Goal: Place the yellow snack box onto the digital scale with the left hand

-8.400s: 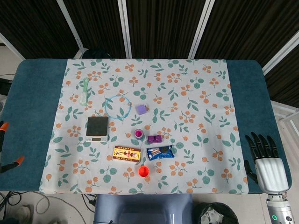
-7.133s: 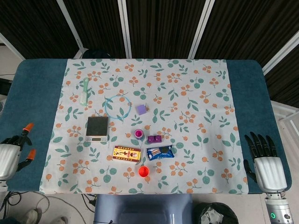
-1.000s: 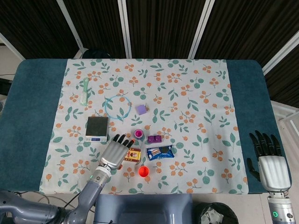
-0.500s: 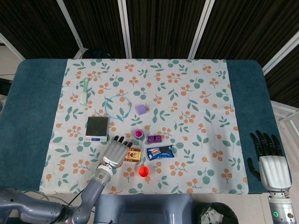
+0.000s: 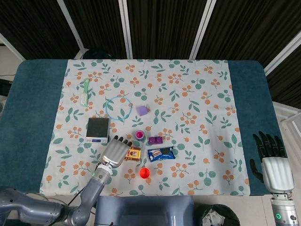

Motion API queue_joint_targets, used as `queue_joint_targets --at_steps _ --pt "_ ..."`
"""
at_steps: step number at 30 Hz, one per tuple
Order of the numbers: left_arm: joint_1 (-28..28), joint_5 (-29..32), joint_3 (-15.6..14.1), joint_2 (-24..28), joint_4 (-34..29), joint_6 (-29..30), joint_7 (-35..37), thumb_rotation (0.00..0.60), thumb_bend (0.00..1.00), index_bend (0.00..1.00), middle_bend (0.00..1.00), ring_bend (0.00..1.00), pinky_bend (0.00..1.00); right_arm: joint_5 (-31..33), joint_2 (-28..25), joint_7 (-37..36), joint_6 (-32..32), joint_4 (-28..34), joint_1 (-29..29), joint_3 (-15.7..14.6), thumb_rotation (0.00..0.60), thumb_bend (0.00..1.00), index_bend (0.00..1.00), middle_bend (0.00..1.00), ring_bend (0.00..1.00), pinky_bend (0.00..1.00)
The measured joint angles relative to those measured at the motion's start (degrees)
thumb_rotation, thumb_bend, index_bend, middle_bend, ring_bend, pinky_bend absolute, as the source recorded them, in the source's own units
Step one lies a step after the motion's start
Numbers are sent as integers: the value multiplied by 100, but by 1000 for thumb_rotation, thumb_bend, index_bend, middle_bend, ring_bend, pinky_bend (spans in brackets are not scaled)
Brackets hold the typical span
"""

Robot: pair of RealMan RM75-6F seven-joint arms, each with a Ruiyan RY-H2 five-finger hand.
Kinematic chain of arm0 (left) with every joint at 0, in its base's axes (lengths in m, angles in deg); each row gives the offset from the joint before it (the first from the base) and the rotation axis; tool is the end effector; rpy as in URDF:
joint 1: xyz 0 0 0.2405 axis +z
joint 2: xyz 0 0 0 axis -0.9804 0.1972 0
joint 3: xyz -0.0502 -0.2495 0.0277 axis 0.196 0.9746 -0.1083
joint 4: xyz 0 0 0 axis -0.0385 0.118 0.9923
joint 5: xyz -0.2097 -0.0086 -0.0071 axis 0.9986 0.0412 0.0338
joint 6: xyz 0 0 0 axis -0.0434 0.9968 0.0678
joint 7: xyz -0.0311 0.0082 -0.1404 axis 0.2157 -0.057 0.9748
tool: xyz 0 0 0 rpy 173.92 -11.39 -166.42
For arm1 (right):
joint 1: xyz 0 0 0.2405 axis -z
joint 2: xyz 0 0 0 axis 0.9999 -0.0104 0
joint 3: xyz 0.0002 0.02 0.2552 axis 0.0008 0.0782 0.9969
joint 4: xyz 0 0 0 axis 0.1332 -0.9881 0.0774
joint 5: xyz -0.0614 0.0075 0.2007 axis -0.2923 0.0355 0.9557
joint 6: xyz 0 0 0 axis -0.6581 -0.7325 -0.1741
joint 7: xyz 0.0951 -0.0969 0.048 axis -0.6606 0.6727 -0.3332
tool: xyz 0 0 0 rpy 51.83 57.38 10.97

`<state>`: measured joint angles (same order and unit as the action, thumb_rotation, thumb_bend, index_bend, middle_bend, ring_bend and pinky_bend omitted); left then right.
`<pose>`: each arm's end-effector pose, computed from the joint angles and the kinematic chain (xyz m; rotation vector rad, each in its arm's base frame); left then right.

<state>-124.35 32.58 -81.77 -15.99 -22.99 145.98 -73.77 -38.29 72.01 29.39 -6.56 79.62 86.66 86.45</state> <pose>-0.0923 0.2674 -0.0689 -2.0221 -0.6467 -0.5988 -0.2804 -0.1740 0.1495 1.3672 -0.7334 0.9175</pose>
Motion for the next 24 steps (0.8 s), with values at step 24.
queue_joint_targets --at_steps 24 --pt "274 -3 287 1859 368 -349 1206 600 345 398 499 288 299 3 129 237 107 43 -46 -35 600 513 34 67 58 14"
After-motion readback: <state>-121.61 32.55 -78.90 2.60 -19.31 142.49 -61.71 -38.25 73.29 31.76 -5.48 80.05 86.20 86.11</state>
